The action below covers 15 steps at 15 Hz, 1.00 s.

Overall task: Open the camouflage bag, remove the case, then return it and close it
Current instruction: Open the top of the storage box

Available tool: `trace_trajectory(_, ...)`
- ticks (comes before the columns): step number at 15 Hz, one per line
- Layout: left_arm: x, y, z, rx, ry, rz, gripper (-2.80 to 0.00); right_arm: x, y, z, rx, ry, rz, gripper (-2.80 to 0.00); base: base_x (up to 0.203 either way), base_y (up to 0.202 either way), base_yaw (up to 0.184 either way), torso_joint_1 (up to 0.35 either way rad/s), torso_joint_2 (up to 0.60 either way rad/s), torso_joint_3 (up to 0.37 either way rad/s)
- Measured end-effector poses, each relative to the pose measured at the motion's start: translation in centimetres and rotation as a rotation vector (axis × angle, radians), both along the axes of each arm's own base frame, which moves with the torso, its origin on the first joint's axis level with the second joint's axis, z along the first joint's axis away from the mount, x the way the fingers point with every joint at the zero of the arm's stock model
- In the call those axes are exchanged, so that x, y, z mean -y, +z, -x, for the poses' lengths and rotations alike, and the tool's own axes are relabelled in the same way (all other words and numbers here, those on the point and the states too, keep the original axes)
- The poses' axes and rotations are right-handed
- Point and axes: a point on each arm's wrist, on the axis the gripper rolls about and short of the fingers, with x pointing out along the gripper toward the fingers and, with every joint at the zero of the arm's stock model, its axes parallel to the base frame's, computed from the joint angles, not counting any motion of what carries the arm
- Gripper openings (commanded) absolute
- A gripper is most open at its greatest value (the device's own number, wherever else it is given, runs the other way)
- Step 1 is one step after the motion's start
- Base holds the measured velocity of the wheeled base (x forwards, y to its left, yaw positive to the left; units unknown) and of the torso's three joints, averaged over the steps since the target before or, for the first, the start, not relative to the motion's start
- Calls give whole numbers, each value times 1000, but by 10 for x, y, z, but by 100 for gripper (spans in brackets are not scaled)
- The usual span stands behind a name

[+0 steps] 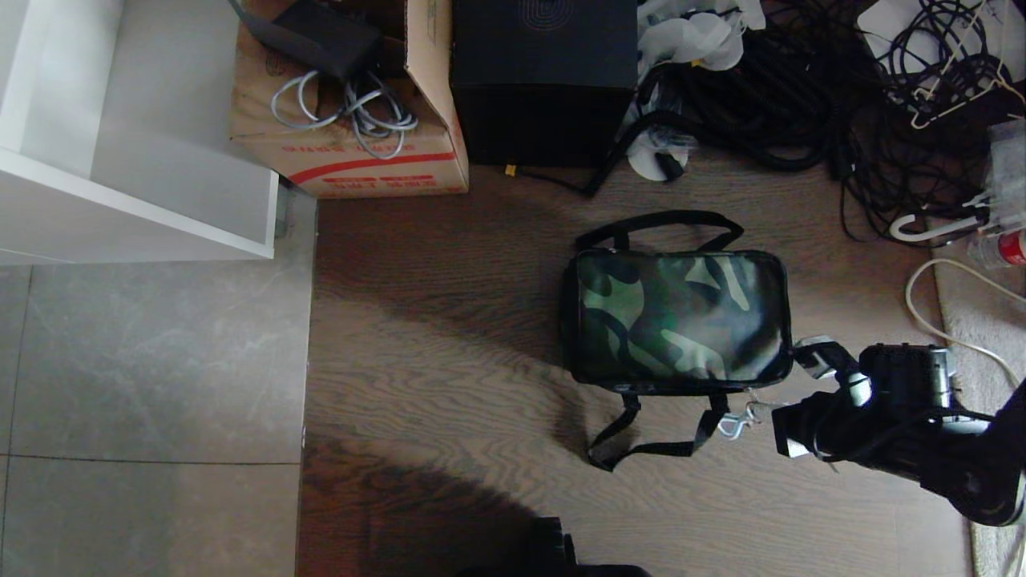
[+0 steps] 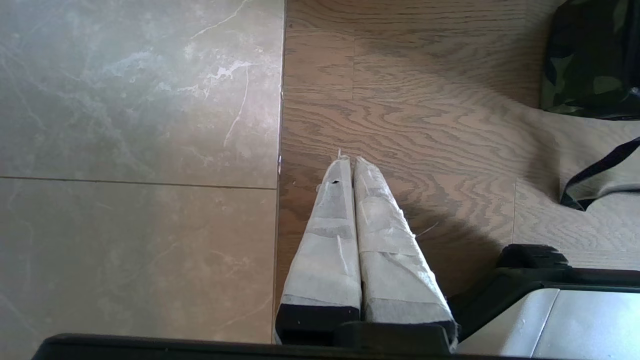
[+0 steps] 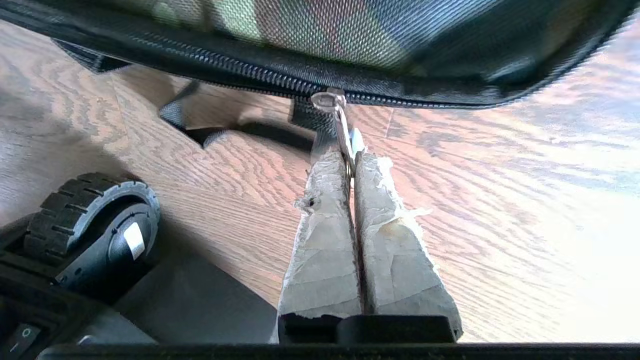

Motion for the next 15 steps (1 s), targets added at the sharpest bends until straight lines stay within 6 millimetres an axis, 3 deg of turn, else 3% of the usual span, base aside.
trace_trajectory(10,0,0,0,0,0,0,-280,33,5,6,-15,-30,86,-280,0,0,0,0,0,0)
trace_trajectory(15,0,0,0,0,0,0,-280,55,12,-4,14,-96,82,-280,0,0,0,0,0,0)
